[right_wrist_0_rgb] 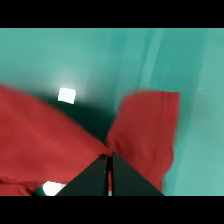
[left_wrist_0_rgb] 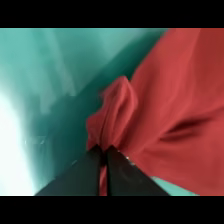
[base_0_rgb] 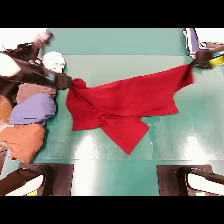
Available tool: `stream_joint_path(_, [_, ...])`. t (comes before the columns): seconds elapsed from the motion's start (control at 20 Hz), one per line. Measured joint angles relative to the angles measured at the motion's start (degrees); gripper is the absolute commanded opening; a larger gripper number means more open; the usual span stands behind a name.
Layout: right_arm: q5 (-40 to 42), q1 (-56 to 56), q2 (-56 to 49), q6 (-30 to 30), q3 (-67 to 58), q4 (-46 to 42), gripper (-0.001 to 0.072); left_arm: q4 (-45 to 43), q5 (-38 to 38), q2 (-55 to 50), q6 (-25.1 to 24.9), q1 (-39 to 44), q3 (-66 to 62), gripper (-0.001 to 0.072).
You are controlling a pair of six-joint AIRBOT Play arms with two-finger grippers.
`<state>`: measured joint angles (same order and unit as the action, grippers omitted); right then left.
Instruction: Fold the shirts.
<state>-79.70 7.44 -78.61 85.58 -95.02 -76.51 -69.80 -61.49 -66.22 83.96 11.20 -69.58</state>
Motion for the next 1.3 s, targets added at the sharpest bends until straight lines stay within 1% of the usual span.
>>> stream_joint_path(0.2, [5.55, 0.90, -10.23, 0.04, -0.39, 0.22, 0.0016, -1.38, 11.76, -10.29, 0.00, -0.26, 2.14, 0.0025])
stream_joint_path(0.25, [6.45, 1.01, -12.48, 0.04, -1.81, 0.26, 0.0066, -1.64, 13.42, -12.20, 0.02, -0.61, 1.49, 0.0056])
stream_joint_path(0.3, [6.91, 1.05, -14.38, 0.11, -3.28, 0.44, 0.0280, -1.77, 14.88, -13.64, 0.02, -1.11, 0.59, 0.0327])
stream_joint_path(0.35, [6.91, 1.09, -16.22, 0.15, -5.01, 0.76, 0.0334, -1.77, 16.00, -14.84, 0.02, -1.77, -0.48, 0.0519])
stream_joint_path(0.5, [5.75, 0.42, -19.41, -0.02, -9.94, 3.52, 0.0334, -1.99, 15.21, -16.63, 0.07, -5.14, -4.28, 0.0524])
stream_joint_path(0.7, [1.40, -1.70, -18.34, -1.25, -11.04, 6.49, 0.0334, -1.99, 6.23, -17.57, -0.50, -10.88, -6.80, 0.0524])
stream_joint_path(0.8, [0.13, -2.93, -15.85, -1.73, -8.13, 7.17, 0.0334, -1.36, 3.17, -17.70, -2.32, -12.41, -5.27, 0.0524])
stream_joint_path(0.9, [-0.52, -3.76, -12.92, -1.97, -3.87, 7.56, 0.0334, 0.70, 2.14, -17.88, -4.48, -13.18, -2.45, 0.0524])
stream_joint_path(1.1, [-0.46, -4.85, -7.76, -2.51, 4.66, 8.63, 0.0334, 7.87, 3.93, -19.02, -9.75, -13.84, 3.41, 0.0524])
stream_joint_path(1.25, [0.76, -5.22, -4.59, -2.84, 10.12, 9.09, 0.0334, 12.48, 4.28, -20.65, -12.76, -13.88, 5.44, 0.0522])
stream_joint_path(1.3, [1.07, -5.27, -3.69, -2.95, 11.52, 9.22, 0.0334, 13.79, 4.26, -21.09, -13.44, -13.77, 5.81, 0.0423])
